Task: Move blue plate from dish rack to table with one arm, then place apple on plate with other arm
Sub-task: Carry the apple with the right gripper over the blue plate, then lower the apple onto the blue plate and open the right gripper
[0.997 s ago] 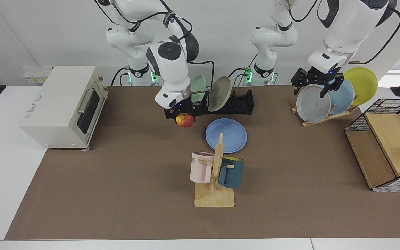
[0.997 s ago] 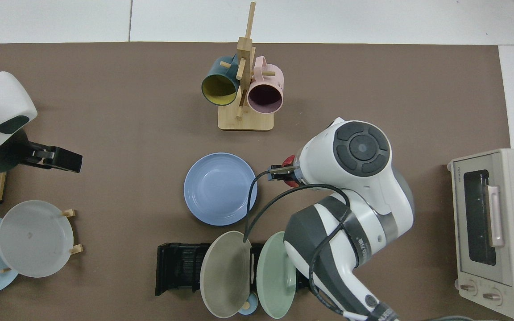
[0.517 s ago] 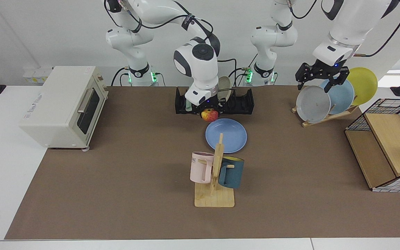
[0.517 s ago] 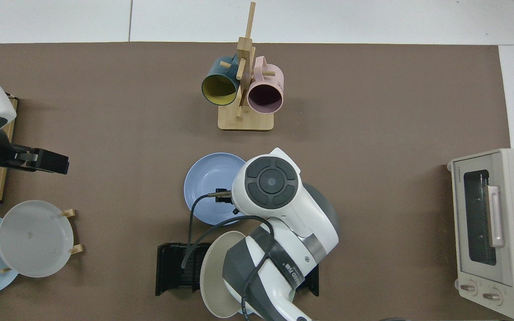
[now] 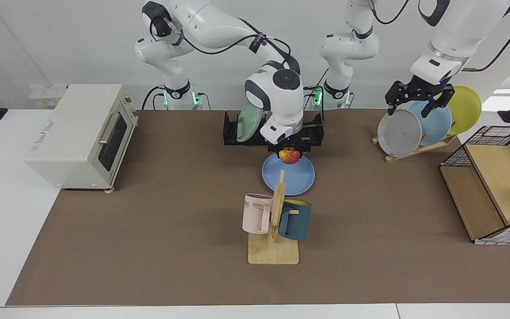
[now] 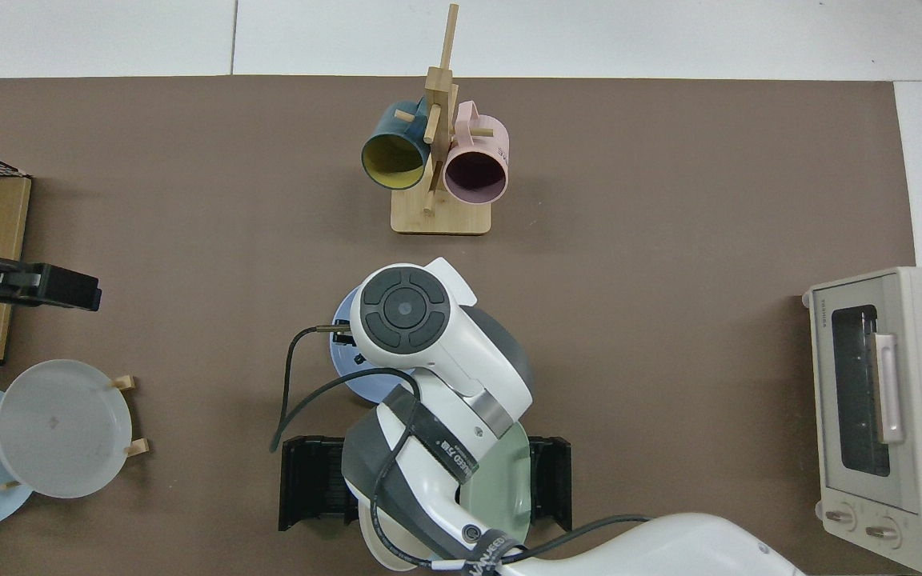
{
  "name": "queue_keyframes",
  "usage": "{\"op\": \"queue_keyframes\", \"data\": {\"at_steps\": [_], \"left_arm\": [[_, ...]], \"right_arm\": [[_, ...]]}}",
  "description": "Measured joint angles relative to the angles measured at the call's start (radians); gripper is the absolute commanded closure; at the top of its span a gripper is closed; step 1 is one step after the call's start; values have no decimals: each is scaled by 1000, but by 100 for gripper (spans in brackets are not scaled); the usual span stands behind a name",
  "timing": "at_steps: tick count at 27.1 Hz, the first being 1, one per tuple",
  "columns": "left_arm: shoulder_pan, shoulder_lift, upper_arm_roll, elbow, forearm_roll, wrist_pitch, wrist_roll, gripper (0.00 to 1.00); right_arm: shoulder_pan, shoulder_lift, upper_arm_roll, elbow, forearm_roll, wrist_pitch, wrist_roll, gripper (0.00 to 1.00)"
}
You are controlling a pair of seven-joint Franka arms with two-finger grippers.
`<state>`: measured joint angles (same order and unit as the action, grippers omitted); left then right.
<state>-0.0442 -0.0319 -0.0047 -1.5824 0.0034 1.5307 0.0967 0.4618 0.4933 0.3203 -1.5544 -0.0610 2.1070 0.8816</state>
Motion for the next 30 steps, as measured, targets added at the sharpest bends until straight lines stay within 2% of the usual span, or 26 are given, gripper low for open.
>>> {"op": "queue_keyframes", "data": {"at_steps": [11,12,15,26,30], "left_arm": [[0,0,0,0,0,0,0,0],[0,0,0,0,0,0,0,0],[0,0,0,0,0,0,0,0],[0,0,0,0,0,0,0,0],[0,0,0,0,0,0,0,0]], "right_arm": [[4,100,-2,18,-42,64,2,98],[5,107,-1,18,-42,69,2,86],[11,127,-1,18,-44,77,2,1],[20,123,0,41,-46,77,2,0],[8,92,-3,55,-46,28,2,0]]}}
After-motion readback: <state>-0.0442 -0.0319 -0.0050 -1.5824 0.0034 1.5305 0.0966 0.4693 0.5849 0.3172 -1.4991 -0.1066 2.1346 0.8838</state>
